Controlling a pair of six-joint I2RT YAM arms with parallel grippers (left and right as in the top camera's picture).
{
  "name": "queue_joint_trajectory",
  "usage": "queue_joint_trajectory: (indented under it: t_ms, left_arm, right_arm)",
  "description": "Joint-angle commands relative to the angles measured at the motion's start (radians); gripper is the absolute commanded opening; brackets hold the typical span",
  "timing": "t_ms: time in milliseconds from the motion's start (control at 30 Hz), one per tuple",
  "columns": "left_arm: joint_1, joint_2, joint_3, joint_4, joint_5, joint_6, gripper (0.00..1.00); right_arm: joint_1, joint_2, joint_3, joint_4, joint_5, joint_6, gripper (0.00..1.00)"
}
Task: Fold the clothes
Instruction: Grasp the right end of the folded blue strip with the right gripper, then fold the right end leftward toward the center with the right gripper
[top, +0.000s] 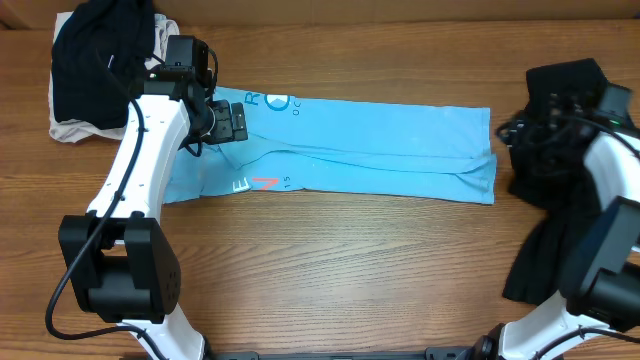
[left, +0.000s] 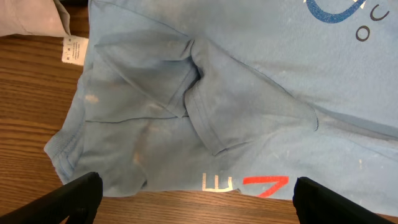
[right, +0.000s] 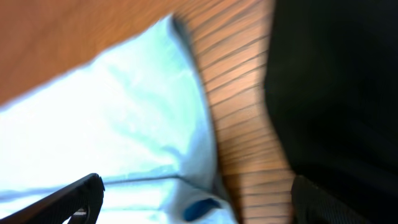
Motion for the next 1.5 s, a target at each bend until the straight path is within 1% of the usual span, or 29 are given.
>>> queue_joint_trajectory:
  t_ms: [0, 133, 167, 300, 367, 433, 533, 567, 933, 1000, 1067, 1200, 1233, 1333, 1367, 1467]
  left_arm:
    - [0.005, -0.006, 0.015, -0.003, 0.011, 0.026, 1.00]
    - [0.005, -0.006, 0.015, -0.002, 0.011, 0.026, 1.00]
    - [0.005, -0.006, 0.015, -0.002, 0.011, 0.026, 1.00]
    - [0.005, -0.006, 0.015, -0.003, 0.011, 0.026, 1.00]
    - [0.005, -0.006, 0.014, -0.003, 0.011, 0.026, 1.00]
    - [0.005, -0.006, 0.015, -0.003, 0.011, 0.026, 1.00]
    - [0.005, -0.006, 0.015, -0.003, 0.011, 0.026, 1.00]
    - [0.005, -0.006, 0.014, -0.003, 0.011, 0.026, 1.00]
    - [0.005, -0.006, 0.015, -0.006, 0.011, 0.026, 1.00]
    - [0.005, -0.006, 0.015, -0.006, 0.011, 0.026, 1.00]
    - [0.005, -0.006, 0.015, -0.006, 0.011, 0.026, 1.00]
    - [0.005, -0.006, 0.014, -0.006, 0.011, 0.026, 1.00]
    - [0.005, -0.006, 0.015, -0.006, 0.011, 0.026, 1.00]
    - [0.005, -0.006, 0.015, -0.006, 0.011, 0.026, 1.00]
    - [0.005, -0.006, 0.015, -0.006, 0.011, 0.026, 1.00]
    - [0.005, -0.006, 0.015, -0.006, 0.011, 0.026, 1.00]
  right_arm:
    - [0.091, -0.023, 0.019, -0.005, 0.197, -0.026, 1.00]
    - [0.159, -0.023, 0.012, 0.017, 0.301, 0.006, 0.99]
    - [0.167, -0.023, 0.005, 0.033, 0.317, 0.021, 0.97]
    - [0.172, -0.023, -0.042, 0.093, 0.316, 0.040, 0.80]
    - [0.170, -0.021, -0.064, 0.111, 0.308, 0.043, 0.68]
    - [0.170, -0.020, -0.085, 0.124, 0.305, 0.042, 0.60]
    - [0.170, -0.017, -0.118, 0.150, 0.301, 0.042, 0.43]
    - [0.170, -0.017, -0.127, 0.159, 0.296, 0.042, 0.41]
    - [0.170, -0.004, -0.222, 0.253, 0.282, 0.043, 0.41]
    - [0.170, -0.004, -0.240, 0.276, 0.282, 0.043, 0.42]
    - [0.170, -0.004, -0.260, 0.299, 0.283, 0.042, 0.46]
    - [0.170, -0.003, -0.300, 0.338, 0.302, 0.042, 0.48]
    - [0.170, -0.003, -0.312, 0.352, 0.302, 0.042, 0.50]
    - [0.170, -0.002, -0.354, 0.411, 0.301, 0.042, 0.64]
    - [0.170, -0.002, -0.362, 0.424, 0.301, 0.042, 0.67]
    - [0.170, -0.002, -0.383, 0.458, 0.300, 0.043, 0.72]
